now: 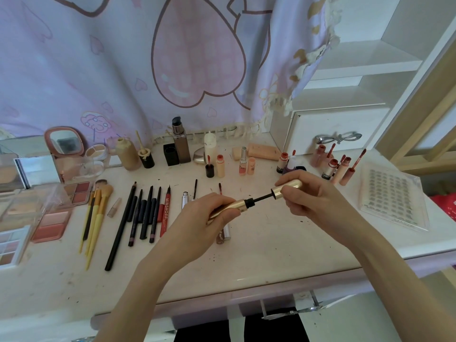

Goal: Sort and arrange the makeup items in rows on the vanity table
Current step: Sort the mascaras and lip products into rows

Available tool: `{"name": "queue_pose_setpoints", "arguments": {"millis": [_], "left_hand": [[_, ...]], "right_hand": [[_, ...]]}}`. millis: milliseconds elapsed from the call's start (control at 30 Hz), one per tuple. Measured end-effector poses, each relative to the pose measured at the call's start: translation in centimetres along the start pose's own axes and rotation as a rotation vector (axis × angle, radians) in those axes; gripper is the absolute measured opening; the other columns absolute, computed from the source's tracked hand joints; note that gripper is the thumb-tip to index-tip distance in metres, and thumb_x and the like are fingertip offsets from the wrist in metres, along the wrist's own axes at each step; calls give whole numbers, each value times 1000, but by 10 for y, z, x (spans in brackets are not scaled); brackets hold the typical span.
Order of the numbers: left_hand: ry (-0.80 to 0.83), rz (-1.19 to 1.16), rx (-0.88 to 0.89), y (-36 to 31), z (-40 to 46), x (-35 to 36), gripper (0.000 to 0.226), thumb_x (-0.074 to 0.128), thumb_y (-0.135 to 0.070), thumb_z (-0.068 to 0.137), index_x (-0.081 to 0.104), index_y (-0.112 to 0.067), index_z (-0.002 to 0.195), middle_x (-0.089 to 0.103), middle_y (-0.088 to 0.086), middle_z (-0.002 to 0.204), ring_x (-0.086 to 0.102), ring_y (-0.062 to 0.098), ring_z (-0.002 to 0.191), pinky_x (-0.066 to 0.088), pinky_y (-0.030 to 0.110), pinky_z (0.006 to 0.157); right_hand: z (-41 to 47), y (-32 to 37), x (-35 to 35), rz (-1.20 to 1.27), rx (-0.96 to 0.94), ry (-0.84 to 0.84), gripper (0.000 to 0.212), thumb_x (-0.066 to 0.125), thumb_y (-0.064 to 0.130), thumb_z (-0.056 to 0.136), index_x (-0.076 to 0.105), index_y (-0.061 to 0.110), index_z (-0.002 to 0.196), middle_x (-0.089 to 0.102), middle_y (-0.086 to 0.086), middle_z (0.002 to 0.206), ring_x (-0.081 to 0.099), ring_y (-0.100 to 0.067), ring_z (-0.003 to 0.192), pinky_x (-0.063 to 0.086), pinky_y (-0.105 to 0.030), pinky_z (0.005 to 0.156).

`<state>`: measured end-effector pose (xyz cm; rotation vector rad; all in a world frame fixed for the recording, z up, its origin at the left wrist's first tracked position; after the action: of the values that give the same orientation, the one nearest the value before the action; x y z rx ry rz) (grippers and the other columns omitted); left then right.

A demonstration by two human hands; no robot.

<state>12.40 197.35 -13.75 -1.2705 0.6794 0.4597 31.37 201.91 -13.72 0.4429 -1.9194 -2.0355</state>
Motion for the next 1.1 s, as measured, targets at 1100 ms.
{"name": "queue_pose_setpoints", "arguments": {"millis": [1100], "left_hand": [[33,-143,-62,4,1,7,15,45,-34,92,49,-45,84,52,-10,62,47,-4,49,38,8,48]], "right_hand": [[5,-1,-8,4,-76,-370,38,53,37,84,53,0,76,33,11,46,25,-7,42,25,-16,42]]}}
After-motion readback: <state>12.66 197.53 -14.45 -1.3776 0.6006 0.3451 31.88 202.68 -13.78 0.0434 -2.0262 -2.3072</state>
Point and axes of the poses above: each hand's wrist, its own z-axis towards the middle knuckle, its own x-axis out of the palm, y = z × x, the point moved 5 cm from there along z, towards the middle knuckle
